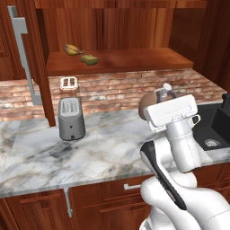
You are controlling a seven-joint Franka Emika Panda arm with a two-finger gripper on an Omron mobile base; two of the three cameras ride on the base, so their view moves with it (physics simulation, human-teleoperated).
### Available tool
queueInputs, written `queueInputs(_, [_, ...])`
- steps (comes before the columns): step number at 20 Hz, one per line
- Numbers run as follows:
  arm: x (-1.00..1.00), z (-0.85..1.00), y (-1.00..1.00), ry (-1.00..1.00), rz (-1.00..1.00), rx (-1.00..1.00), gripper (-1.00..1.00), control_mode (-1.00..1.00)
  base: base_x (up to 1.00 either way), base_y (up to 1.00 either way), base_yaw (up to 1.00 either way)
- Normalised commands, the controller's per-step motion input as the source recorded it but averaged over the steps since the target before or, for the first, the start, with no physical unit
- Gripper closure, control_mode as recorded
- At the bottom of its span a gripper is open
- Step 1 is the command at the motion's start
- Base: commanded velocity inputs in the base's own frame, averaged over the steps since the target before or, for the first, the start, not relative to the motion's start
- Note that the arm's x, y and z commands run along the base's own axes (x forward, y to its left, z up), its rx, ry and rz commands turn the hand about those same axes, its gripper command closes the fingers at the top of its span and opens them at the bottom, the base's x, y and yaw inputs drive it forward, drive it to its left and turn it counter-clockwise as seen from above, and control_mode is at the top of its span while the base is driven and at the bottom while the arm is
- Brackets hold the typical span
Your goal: Pick the sponge and soap dispenser from the cabinet and place them on the counter.
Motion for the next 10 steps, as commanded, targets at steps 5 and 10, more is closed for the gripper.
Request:
queueInputs(5, [-0.05, -0.16, 0.0, 0.06, 0.0, 0.02, 1.0, -1.0, 0.0, 0.0, 0.0])
queueInputs(10, [0.0, -0.04, -0.06, 0.15, 0.01, 0.03, 1.0, -1.0, 0.0, 0.0, 0.0])
